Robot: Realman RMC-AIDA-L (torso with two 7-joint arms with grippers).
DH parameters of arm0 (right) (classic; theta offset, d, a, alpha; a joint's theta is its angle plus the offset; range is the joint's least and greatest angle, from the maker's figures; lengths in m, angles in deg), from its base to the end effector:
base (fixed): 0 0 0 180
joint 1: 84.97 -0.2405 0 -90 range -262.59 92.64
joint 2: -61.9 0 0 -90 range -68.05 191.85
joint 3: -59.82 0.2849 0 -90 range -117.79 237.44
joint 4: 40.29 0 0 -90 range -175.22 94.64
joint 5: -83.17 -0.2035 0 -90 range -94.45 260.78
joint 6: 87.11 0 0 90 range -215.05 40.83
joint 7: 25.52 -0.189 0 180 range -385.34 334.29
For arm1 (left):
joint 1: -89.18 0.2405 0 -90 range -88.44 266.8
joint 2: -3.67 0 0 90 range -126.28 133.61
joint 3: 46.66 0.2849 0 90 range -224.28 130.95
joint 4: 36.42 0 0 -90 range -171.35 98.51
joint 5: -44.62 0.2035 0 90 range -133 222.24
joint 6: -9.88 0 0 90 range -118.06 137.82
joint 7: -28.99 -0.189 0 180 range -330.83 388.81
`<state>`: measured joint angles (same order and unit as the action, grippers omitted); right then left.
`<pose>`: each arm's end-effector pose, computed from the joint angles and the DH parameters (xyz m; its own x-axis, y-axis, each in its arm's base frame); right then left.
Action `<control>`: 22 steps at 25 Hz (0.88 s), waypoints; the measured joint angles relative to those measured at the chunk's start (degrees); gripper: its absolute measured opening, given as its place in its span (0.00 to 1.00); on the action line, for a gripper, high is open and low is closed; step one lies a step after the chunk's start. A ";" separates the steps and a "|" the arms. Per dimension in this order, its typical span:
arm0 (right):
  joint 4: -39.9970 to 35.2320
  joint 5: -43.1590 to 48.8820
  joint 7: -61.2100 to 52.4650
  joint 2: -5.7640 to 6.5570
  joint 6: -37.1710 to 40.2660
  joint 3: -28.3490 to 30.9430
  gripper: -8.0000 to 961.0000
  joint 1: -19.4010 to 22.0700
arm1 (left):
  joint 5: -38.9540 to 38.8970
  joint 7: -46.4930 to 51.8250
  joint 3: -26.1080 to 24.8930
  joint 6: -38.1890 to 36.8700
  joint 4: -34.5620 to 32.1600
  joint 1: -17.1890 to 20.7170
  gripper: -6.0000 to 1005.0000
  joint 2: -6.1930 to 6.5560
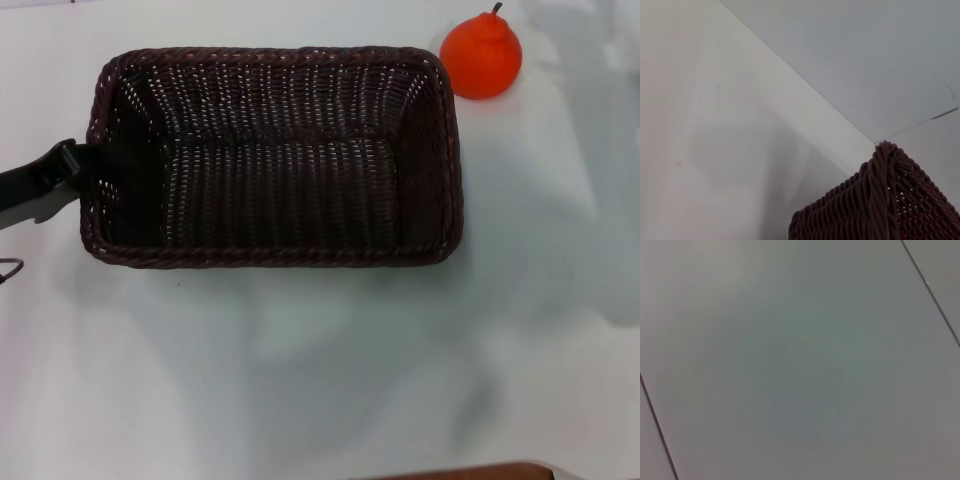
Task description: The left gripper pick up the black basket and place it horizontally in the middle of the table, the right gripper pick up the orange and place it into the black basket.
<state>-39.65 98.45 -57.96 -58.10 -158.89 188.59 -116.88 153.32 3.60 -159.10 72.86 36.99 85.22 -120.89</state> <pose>0.3440 0.4108 0.0313 -0.3527 -0.1946 0.9153 0.9325 0.0084 0.3611 -0.2967 0.3242 -0.0364 -0.0442 0.7638 0.6440 0.9959 -0.0168 0.0883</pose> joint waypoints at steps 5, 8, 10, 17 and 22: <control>0.22 -0.01 0.00 0.03 0.81 0.00 0.98 0.04 | -0.84 -0.01 1.57 -1.63 0.54 0.88 0.18 0.05; 0.24 -0.06 0.00 0.05 0.88 0.00 0.98 0.06 | -0.88 -0.01 2.38 -1.47 1.53 1.29 0.18 0.13; 0.24 -0.07 0.00 0.10 0.88 0.00 0.98 0.07 | -0.89 0.07 2.74 -1.27 1.92 1.53 0.18 0.14; 0.33 -0.09 0.00 0.13 1.40 0.00 0.98 -0.06 | -1.07 1.17 3.17 1.09 2.17 1.60 0.23 0.33; 0.33 -0.09 0.00 0.12 1.82 0.00 0.98 -0.28 | -1.08 1.32 2.69 2.57 1.94 1.72 0.40 0.30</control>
<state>-39.32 98.36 -57.96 -57.98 -157.08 188.58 -117.16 152.24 4.92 -156.41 75.43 38.93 86.95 -120.59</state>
